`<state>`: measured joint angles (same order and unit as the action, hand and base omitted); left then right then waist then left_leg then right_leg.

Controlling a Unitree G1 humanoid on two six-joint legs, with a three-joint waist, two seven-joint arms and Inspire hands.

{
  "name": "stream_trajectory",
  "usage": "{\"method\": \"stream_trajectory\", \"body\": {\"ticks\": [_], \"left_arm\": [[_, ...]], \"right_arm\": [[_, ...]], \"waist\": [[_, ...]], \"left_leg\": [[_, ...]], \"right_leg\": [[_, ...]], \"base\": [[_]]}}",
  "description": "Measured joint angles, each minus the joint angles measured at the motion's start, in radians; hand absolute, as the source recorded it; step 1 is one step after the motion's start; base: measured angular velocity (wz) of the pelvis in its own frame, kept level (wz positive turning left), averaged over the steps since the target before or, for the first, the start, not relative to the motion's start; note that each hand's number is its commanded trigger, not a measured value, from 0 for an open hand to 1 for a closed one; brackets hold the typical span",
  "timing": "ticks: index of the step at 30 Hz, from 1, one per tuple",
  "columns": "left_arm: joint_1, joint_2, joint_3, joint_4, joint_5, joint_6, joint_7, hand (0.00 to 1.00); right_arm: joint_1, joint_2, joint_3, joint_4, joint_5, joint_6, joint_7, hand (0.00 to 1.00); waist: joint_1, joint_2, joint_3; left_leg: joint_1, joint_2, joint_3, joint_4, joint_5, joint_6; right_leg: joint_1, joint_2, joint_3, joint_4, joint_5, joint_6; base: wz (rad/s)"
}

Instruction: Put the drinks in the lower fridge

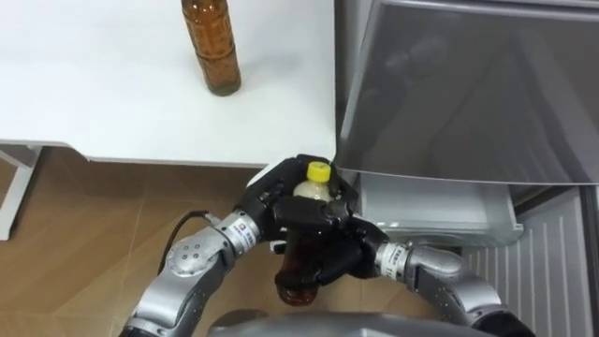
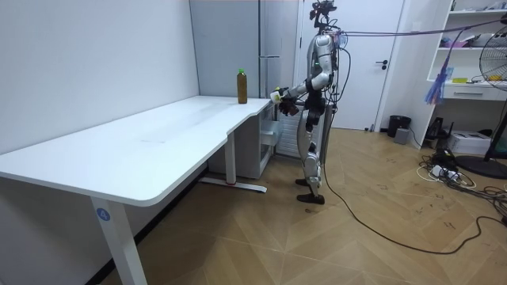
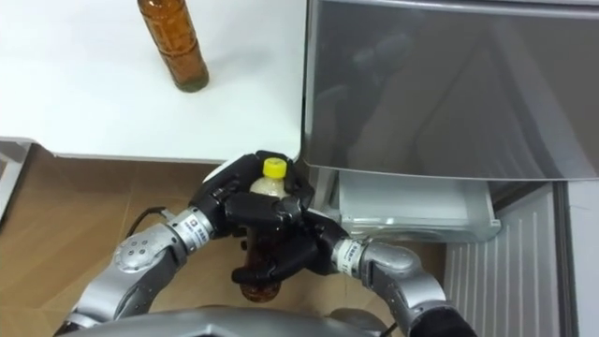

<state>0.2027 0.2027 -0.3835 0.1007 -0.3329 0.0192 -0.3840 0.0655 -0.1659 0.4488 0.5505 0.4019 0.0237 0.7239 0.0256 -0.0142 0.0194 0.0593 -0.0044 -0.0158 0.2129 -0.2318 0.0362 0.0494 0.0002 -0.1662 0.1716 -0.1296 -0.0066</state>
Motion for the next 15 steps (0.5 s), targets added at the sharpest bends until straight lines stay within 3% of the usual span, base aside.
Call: {"method": "stream_trajectory", "body": {"ticks": [4, 15], "left_arm": [[-0.005, 0.001, 0.000, -0.001, 0.000, 0.003, 0.000, 1.00], [-0.012, -0.014, 0.020, 0.000, -0.028, 0.018, 0.005, 1.00]], "right_arm": [[0.000, 0.001, 0.000, 0.004, 0.013, 0.000, 0.000, 1.00], [0.003, 0.015, -0.001, 0.028, 0.035, -0.026, 0.001, 1.00]], "waist": [[0.001, -0.010, -0.0048], [0.000, -0.020, -0.0032]], "left_leg": [[0.000, 0.000, 0.000, 0.002, 0.000, 0.000], [-0.002, 0.000, 0.000, 0.007, -0.001, 0.000]], "right_leg": [[-0.001, 0.000, 0.000, 0.000, 0.000, 0.000], [-0.002, 0.000, 0.001, 0.001, 0.000, 0.000]], "base": [[0.00], [0.00]]}}
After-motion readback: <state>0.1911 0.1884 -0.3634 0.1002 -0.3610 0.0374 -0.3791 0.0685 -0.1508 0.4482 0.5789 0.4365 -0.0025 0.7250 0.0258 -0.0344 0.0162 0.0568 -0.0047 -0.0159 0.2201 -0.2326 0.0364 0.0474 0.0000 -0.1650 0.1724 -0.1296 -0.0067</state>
